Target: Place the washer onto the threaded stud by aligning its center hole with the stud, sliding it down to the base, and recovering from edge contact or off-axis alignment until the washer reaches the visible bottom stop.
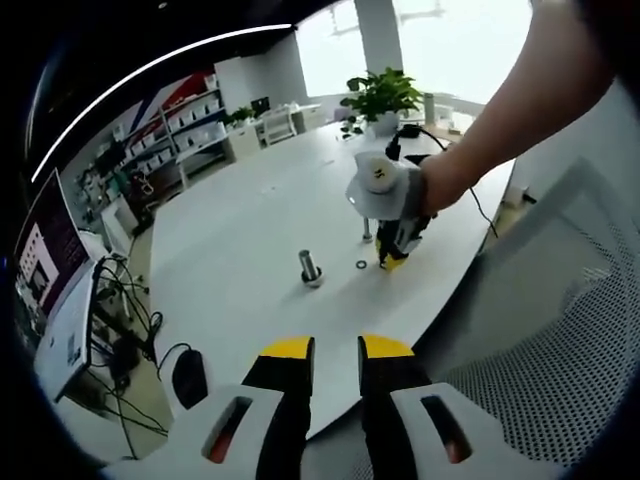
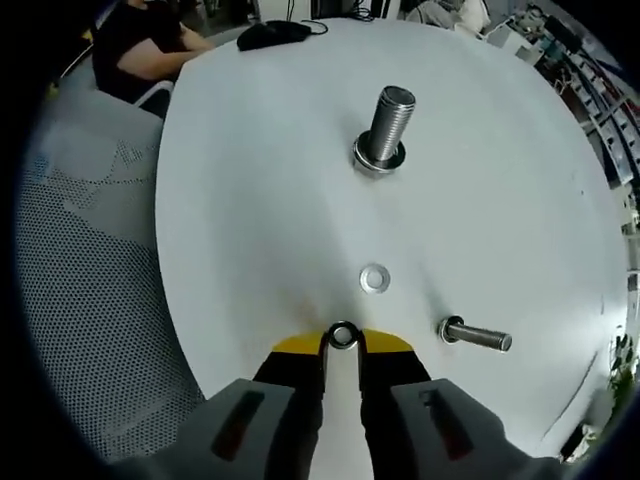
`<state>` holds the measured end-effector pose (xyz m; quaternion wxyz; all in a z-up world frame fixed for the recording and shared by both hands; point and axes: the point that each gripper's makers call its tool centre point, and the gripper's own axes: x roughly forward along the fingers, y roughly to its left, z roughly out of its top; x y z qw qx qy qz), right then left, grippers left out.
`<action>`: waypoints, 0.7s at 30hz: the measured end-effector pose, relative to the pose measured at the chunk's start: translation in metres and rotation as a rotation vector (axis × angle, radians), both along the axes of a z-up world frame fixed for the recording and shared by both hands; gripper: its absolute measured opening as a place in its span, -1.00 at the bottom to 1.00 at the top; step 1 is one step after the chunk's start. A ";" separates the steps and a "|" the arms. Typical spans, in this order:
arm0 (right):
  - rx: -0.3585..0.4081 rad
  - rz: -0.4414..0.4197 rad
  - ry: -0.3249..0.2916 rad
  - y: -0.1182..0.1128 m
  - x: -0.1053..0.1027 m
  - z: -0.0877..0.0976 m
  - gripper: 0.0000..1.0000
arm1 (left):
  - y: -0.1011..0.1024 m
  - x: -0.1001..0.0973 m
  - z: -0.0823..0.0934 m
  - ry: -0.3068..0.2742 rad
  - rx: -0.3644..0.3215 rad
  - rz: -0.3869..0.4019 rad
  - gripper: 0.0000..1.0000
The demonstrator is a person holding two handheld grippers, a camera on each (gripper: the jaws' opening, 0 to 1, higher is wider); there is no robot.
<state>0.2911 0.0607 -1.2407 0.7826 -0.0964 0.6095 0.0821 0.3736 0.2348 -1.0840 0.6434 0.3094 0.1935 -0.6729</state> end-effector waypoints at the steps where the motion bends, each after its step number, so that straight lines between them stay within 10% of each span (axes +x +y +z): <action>1: 0.003 -0.005 -0.002 0.000 0.000 0.000 -0.71 | 0.000 0.000 0.000 -0.003 0.002 -0.003 -0.70; 21: -0.021 -0.160 -0.061 -0.032 -0.006 0.026 -0.72 | 0.001 -0.003 0.003 0.001 -0.010 -0.015 -0.70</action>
